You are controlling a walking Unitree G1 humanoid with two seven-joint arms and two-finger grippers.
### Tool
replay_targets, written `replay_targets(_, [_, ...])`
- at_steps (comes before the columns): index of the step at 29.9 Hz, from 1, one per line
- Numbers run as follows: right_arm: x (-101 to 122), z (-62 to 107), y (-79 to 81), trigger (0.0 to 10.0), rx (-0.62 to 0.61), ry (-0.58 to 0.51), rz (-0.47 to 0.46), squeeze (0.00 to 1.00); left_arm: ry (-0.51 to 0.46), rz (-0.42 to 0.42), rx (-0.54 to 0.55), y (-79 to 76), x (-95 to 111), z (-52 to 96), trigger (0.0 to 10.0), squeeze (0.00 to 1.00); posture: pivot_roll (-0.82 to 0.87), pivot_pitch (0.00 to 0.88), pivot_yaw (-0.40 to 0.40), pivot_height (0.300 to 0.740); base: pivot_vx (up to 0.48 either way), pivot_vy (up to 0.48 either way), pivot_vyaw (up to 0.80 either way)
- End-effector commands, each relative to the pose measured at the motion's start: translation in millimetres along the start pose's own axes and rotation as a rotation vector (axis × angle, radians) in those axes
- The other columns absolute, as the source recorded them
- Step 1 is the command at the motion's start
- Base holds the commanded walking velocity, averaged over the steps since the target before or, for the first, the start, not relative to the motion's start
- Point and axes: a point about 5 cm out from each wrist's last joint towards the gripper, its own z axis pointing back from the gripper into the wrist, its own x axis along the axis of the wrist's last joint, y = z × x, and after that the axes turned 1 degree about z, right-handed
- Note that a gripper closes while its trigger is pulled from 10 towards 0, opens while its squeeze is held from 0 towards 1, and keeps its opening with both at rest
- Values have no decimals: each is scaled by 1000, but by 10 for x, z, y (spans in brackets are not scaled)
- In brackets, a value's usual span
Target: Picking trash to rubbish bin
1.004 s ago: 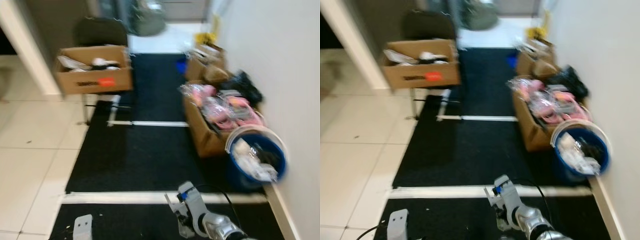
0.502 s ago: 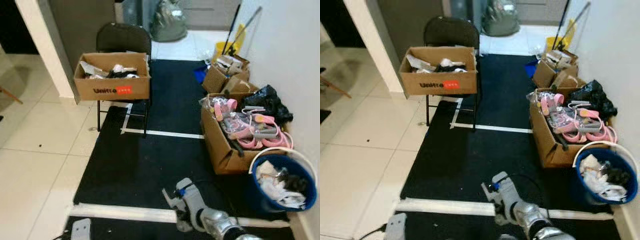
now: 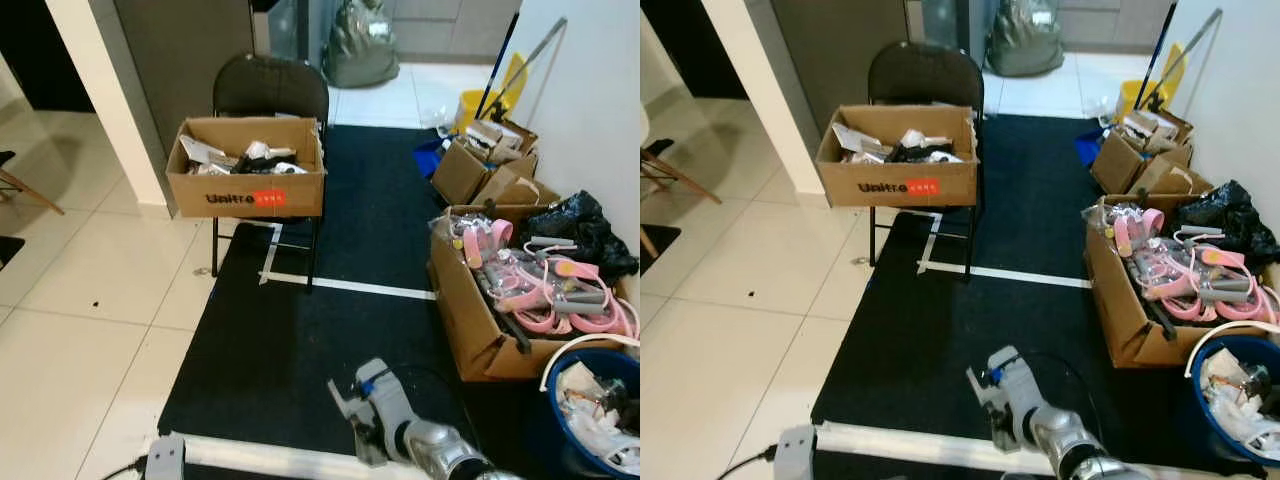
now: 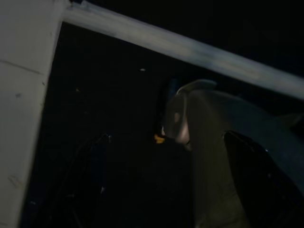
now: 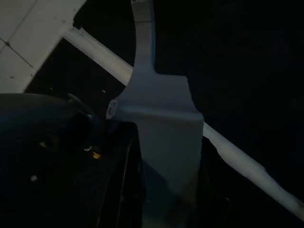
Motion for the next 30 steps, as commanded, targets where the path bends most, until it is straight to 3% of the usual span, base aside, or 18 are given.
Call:
replay_targets(1, [-15, -11, 41, 10000, 9, -3, -14, 0, 31, -9, 6, 35, -69, 14, 10000, 0, -21, 54, 41, 740, 480, 0, 0])
replay_targets(25, [4, -7, 22, 10000, 2, -18, -24, 0, 42, 3, -12, 3, -100, 15, 10000, 0, -20, 63, 43, 740, 480, 0, 0])
replay_targets(30, [130, -6, -14, 10000, 6, -81, -49, 0, 44, -1, -15, 6, -105, 16, 10000, 0, -17, 67, 46, 740, 480, 0, 0])
